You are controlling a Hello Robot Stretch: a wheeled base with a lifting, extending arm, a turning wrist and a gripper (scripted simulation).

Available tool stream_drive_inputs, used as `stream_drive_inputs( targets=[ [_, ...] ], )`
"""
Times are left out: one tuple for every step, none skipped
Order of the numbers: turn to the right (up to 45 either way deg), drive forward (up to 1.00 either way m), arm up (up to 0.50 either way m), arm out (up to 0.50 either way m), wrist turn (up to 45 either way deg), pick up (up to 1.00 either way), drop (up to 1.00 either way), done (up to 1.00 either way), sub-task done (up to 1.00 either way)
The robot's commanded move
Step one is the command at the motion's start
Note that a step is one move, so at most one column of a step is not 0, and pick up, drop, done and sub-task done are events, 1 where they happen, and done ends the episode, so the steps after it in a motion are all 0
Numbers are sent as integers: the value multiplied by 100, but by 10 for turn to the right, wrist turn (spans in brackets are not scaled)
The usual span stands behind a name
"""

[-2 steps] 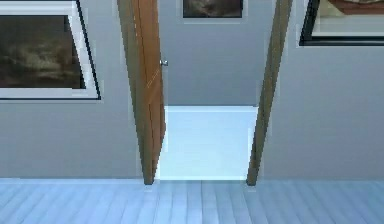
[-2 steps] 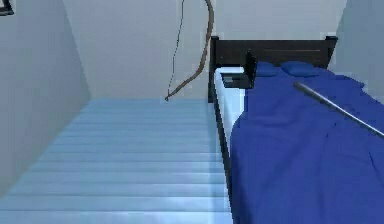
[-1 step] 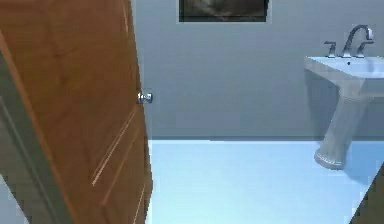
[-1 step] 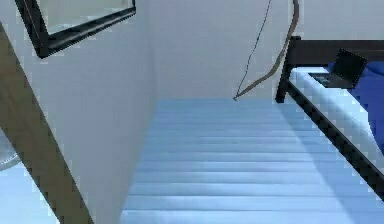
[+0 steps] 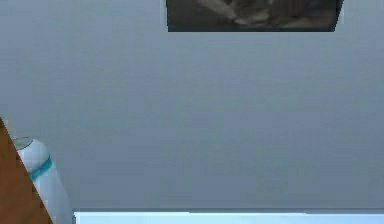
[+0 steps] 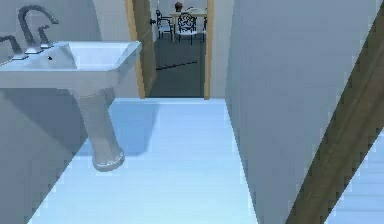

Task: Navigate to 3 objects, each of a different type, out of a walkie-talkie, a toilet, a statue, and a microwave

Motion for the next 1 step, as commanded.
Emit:
stream_drive_inputs(
  targets=[
    [0,40,0,0,0,0,0,0,0]
  ],
)
